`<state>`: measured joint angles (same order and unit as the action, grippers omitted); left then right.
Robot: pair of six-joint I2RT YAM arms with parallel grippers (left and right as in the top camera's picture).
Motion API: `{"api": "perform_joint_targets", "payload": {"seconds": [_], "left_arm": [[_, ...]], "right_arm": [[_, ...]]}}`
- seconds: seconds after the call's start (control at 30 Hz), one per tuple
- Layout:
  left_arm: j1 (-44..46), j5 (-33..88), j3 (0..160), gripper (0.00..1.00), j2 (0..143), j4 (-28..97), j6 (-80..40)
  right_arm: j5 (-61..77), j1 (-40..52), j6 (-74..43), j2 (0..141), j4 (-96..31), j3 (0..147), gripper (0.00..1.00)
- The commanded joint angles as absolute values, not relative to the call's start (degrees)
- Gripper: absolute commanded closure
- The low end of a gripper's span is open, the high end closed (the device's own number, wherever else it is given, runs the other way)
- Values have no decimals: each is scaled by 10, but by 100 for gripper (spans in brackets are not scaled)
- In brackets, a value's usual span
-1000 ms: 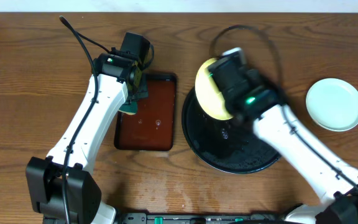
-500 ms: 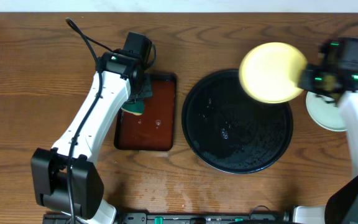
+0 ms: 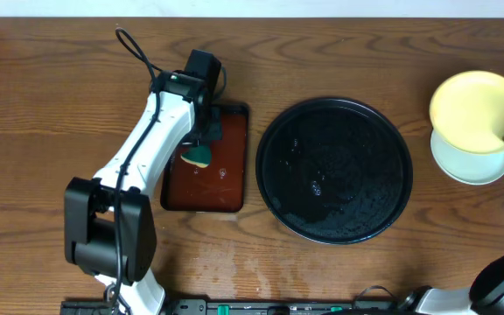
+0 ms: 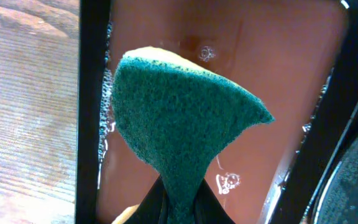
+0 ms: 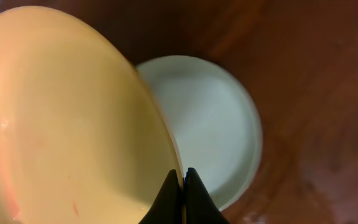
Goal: Clean dirty plates on tray and stack at the side
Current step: 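Lower the yellow plate onto the pale green plates and release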
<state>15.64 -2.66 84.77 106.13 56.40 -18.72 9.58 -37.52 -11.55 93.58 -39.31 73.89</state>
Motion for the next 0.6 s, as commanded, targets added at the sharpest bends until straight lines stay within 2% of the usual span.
{"api": "perform_joint_targets", "payload": {"seconds": [0.0, 0.4, 0.43, 0.47, 0.57], "left_arm": [[157, -23, 844, 92, 1066, 559, -167], [157, -23, 842, 92, 1068, 545, -146], [157, -23, 842, 92, 1067, 545, -146], [157, -23, 842, 92, 1068, 545, -146], [157, -23, 842, 92, 1067, 545, -139]], "right_arm": [[73, -393, -122, 978, -382, 748, 99], [74, -401, -117, 1072, -356, 748, 99], [78, -401, -117, 1069, -354, 748, 96], [81, -401, -117, 1066, -353, 749, 90], [80, -401, -117, 1050, -357, 750, 86]]}}
